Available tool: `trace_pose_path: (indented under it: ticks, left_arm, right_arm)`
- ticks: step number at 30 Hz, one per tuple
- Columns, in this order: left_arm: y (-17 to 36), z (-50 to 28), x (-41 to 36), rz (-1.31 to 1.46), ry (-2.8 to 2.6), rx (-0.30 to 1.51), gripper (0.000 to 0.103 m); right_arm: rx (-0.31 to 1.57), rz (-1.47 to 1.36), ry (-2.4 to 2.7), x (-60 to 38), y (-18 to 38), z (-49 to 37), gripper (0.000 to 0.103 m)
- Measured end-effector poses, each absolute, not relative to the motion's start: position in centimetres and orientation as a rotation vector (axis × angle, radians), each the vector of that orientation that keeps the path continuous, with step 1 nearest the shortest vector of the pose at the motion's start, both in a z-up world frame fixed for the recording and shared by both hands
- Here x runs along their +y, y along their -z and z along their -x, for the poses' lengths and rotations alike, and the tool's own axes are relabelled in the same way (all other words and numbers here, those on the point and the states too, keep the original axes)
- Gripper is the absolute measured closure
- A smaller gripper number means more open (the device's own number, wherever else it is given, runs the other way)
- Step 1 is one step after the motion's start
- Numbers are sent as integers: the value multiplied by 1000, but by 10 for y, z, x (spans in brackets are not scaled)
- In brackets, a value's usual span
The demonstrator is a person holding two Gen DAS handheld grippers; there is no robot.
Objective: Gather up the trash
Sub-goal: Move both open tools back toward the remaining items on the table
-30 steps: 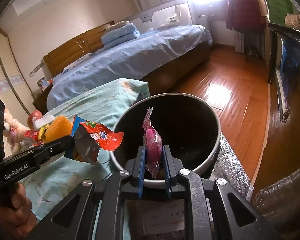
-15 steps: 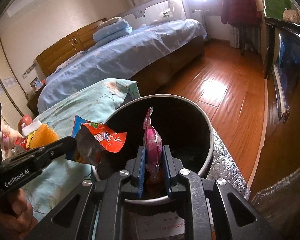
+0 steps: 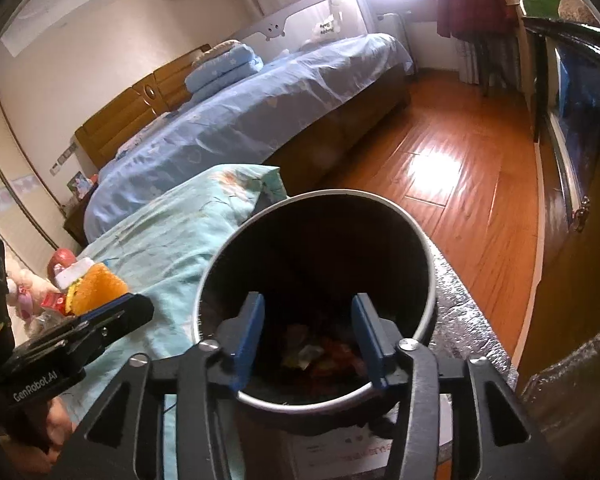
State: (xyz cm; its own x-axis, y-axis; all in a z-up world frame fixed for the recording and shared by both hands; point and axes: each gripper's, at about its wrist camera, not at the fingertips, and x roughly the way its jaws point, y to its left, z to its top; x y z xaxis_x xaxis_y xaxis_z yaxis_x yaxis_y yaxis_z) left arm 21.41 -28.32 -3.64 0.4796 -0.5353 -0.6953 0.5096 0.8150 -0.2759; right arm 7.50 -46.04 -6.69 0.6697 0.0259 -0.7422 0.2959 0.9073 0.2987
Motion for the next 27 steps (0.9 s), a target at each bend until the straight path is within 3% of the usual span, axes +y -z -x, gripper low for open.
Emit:
trace_pose_path:
  ticks: [2,5,10,27]
  left_arm:
    - [34,-207,-272,38,620,849,57]
    - [32,-193,-252,44,596,835,56]
    - [32,-172,-219,56,553,838,56]
    - [24,-126,-110,162,375,836,54]
  right_arm:
    - [820,-420,147,-455,64,-74,44]
    - [806,-427,126,-447,60,-72,35]
    - [800,-422,82,-424,55,-72,31]
    - [851,-381,-101,-334,60,-85,29]
